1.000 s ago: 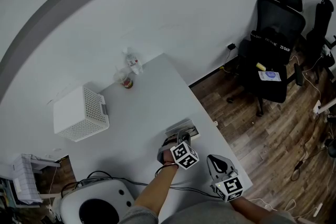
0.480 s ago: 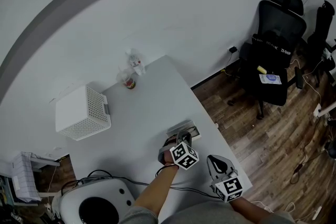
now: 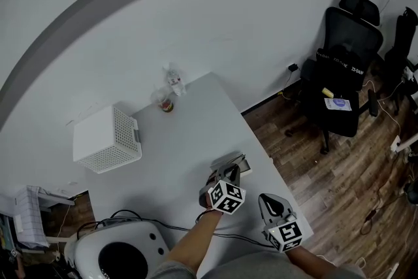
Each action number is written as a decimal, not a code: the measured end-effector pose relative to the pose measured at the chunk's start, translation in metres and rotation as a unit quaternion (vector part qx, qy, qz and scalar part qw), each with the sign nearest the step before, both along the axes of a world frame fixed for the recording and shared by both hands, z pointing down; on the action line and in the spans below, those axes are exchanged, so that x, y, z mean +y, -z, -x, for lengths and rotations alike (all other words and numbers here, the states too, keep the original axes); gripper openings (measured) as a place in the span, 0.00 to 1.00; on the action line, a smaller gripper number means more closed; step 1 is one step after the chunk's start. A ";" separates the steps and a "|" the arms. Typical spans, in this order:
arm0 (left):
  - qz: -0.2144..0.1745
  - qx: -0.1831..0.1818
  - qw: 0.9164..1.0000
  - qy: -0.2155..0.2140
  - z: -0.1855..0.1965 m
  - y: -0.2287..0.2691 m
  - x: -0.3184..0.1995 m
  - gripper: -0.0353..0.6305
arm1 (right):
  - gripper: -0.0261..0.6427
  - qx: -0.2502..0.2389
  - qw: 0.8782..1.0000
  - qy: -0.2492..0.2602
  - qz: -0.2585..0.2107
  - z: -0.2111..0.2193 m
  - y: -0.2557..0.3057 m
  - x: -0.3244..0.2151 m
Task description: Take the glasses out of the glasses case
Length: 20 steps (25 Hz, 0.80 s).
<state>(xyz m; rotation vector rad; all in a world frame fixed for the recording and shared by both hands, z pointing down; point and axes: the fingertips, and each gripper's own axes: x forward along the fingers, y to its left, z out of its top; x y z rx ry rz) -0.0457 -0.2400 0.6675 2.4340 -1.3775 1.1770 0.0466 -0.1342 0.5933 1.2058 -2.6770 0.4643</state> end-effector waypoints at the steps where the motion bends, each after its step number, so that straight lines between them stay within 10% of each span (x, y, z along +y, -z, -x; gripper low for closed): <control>1: -0.006 0.020 1.000 0.008 0.000 0.006 0.000 0.09 | 0.06 0.000 1.000 0.001 0.000 0.000 0.000 0.001; 8: -0.070 0.167 0.982 0.049 0.002 0.060 0.007 0.09 | 0.06 0.000 1.000 0.008 -0.011 0.003 0.010 0.002; 20: -0.146 0.360 0.920 0.054 0.002 0.139 0.040 0.09 | 0.06 -0.001 1.000 0.007 -0.018 0.002 0.012 0.004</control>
